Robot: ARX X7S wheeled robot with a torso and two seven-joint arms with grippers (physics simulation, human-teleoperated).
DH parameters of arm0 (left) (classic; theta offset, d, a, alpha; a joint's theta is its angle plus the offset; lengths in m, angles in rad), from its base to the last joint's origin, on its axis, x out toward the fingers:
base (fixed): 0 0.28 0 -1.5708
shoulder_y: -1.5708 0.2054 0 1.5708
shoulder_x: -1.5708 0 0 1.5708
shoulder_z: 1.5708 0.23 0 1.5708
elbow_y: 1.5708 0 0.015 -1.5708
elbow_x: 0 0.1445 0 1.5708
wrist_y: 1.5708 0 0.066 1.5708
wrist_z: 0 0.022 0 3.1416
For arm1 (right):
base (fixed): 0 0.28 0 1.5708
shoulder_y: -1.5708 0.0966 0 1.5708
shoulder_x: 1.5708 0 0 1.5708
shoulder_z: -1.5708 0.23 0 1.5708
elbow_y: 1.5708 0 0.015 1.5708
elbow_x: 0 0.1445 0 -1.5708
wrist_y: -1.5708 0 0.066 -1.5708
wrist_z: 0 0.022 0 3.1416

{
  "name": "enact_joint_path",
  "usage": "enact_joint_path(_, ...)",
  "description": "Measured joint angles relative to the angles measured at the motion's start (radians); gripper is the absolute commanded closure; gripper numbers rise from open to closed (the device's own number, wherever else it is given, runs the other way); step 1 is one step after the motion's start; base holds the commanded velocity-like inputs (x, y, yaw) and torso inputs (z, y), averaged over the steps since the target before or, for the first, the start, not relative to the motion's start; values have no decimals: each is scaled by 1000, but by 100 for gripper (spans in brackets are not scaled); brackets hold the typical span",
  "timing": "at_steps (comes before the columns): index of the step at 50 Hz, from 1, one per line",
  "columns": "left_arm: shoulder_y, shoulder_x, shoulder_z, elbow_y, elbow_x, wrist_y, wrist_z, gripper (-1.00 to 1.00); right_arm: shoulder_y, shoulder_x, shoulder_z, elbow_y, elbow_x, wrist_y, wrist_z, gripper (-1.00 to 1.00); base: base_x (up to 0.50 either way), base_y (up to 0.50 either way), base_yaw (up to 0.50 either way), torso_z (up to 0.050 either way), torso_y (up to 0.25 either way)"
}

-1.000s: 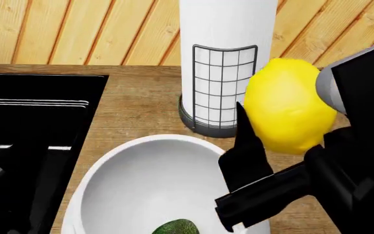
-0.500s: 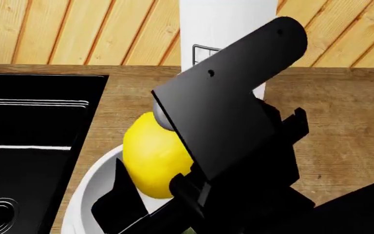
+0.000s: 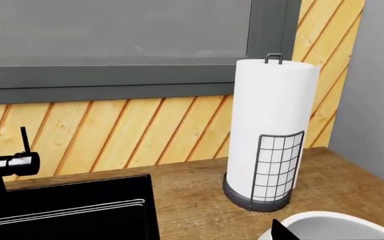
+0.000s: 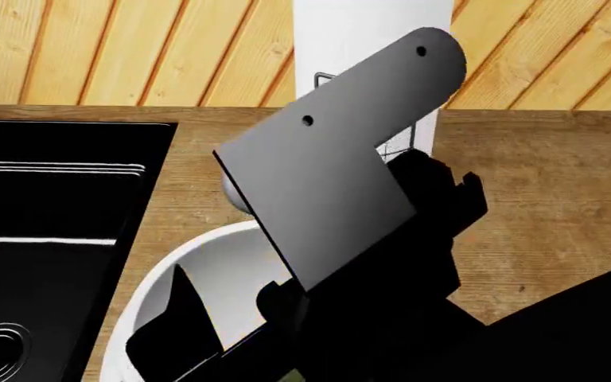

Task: There is a mixed pile of frozen fruits and vegetables on the counter. Locate all the frozen vegetables and place the items in a bowl on the counter. Take all the frozen fruits and defrost them in a running sink.

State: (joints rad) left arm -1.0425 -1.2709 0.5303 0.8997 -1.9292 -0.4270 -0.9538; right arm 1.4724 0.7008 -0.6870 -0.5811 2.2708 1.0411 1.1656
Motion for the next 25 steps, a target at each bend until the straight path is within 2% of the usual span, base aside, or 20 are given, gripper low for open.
enact_joint_path(11, 16, -6, -4, -1, 14, 5, 5, -100, 2, 56, 67, 23, -95, 19, -47, -100, 0, 0, 0, 0, 0)
enact_joint_path(25, -19, -12, -14, -24, 1, -23, 0, -100, -133, 194, 172, -11, -254, 5, -119, -100, 0, 0, 0, 0, 0)
